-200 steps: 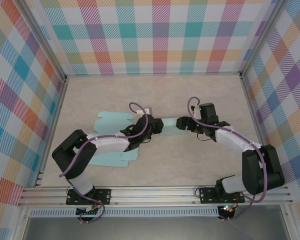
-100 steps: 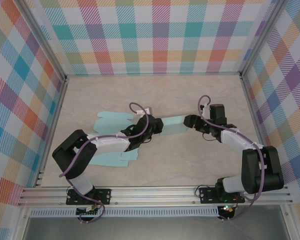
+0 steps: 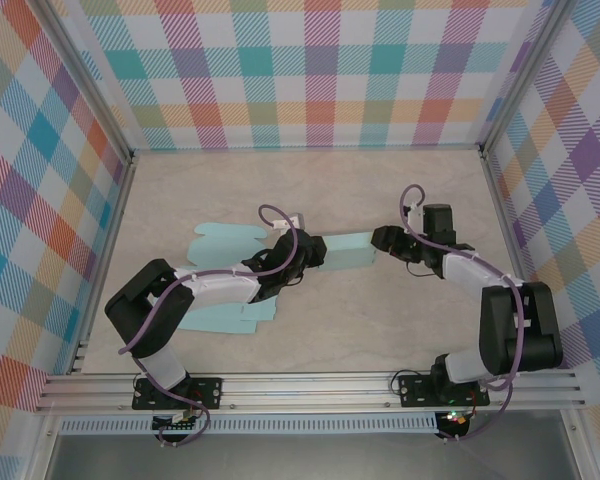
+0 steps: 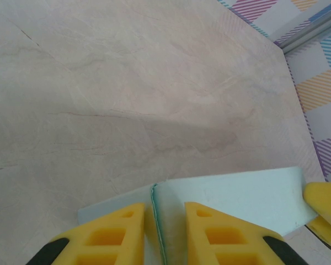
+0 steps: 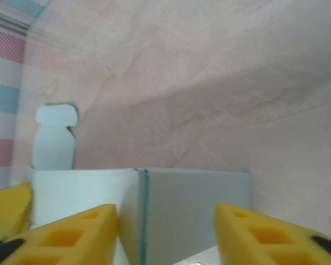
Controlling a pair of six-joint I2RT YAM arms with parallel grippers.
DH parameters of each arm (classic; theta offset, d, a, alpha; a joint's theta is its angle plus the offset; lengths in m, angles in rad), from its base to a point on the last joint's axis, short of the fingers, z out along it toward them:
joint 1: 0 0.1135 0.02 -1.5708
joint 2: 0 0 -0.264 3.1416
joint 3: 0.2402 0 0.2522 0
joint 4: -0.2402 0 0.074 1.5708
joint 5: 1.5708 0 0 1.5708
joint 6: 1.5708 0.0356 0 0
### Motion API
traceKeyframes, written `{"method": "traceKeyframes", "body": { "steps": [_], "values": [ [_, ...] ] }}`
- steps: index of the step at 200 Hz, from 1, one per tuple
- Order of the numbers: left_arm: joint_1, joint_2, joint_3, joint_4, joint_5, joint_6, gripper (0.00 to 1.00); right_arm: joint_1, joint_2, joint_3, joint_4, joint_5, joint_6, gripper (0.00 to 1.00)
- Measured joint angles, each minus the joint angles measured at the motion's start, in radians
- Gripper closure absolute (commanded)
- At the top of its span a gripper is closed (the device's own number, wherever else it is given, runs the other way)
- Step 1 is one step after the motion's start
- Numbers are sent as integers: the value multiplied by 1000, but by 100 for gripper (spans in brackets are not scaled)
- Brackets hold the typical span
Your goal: Fold the paper box
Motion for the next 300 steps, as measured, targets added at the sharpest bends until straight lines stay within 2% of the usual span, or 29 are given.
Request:
{"method": "traceKeyframes", "body": {
  "steps": [10,19,54,71,93,121,150,153,155,158,182,209,238,265,300],
  "values": [
    [0,0,0,0,0,0,78,-2,5,0,21,-18,7,80],
    [0,0,0,0,-1,0,78,-3,11,-1,44,-32,12,82],
    [0,-2,-6,7,-3,2,76,-19,34,-14,108,-69,34,74],
    [0,-8,-8,3,-1,22,70,-19,35,-16,113,-75,37,71],
    [0,-23,-6,-31,-2,69,57,-19,35,-16,105,-76,37,67],
    [0,-53,19,-147,-10,146,35,-21,37,-15,81,-75,29,49],
    [0,-71,74,-269,-29,237,18,-20,47,5,32,-72,17,31],
    [0,-73,81,-278,-30,253,16,-21,48,6,25,-69,23,19],
    [0,-74,87,-283,-30,257,15,-20,48,9,19,-69,18,6],
    [0,-76,95,-290,-32,266,13,-20,47,12,13,-69,16,0],
    [1,-101,142,-314,-40,363,0,-20,37,43,-44,-55,6,0],
    [1,-117,175,-313,-7,533,0,-20,-36,82,-135,0,-13,0],
    [3,-103,227,-366,95,770,2,-20,-194,92,-235,102,-32,0],
    [3,-26,340,-449,177,959,8,-20,-353,91,-311,177,-40,0],
    [3,96,465,-558,230,1131,12,-21,-518,88,-417,270,-56,0]
  ]
}}
